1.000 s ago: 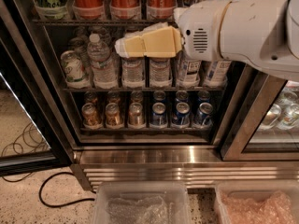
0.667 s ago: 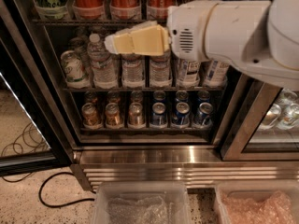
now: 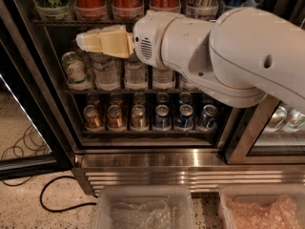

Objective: Pick coke can from top shelf of fridge

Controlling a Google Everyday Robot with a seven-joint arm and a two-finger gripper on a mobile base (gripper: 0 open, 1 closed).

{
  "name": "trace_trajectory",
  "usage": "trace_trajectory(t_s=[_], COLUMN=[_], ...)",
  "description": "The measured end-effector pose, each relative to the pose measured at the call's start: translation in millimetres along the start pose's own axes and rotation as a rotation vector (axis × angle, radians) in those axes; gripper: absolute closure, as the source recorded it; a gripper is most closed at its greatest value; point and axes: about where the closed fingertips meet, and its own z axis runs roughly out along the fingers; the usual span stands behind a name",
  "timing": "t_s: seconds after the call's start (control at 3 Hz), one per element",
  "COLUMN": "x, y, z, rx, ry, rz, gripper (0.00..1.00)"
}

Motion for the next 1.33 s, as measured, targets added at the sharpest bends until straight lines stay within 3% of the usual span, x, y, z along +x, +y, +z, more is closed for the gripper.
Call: trace_trajectory(t_s=[0.67,1.33], x=[-6.4,3.1], y=[5.5,0.7], z=[18.7,15.9], rx=[0.021,0.066], ry=[-0.038,0.019], rz=[-0.041,-0.162], gripper=[0.0,0.0])
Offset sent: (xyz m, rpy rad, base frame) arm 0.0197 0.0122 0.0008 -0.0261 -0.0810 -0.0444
